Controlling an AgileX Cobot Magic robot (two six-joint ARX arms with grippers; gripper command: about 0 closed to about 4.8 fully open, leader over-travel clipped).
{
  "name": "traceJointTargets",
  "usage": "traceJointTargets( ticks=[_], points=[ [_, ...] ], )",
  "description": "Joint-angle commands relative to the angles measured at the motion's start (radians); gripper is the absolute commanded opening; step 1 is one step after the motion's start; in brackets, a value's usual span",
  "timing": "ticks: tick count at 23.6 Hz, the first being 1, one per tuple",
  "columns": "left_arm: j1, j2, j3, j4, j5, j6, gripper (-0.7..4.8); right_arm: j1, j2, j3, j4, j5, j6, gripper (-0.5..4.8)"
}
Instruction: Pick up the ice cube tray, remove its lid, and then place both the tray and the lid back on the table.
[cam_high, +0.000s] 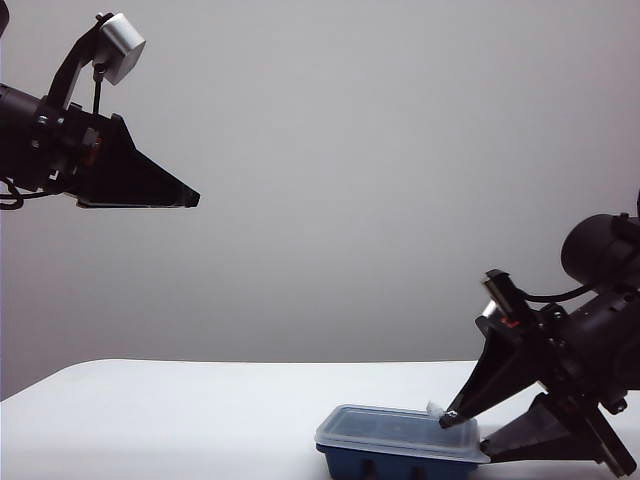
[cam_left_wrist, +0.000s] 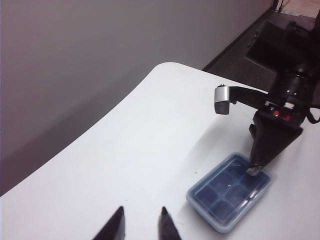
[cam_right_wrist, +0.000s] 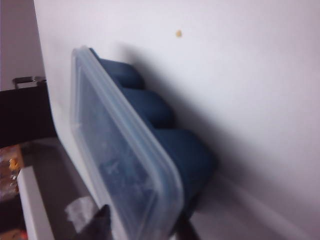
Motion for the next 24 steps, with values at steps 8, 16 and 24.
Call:
traceJointTargets(
  ticks=[8,16,24],
  points=[
    [0.002,-0.004,0.0,0.013,0.003,0.004,0.9,0.001,-0.004,0.01,0.089,0.003,0.058,-0.06],
    [0.002,-0.004,0.0,0.032,0.023,0.038,4.75,0.0,-0.076,0.191,0.061,-0.262,0.217,-0.06],
    [0.001,-0.004,0.001,0.054,0.167,0.16,4.79,0.002,-0.161,0.34,-0.034,-0.452,0.316,-0.06]
  ],
)
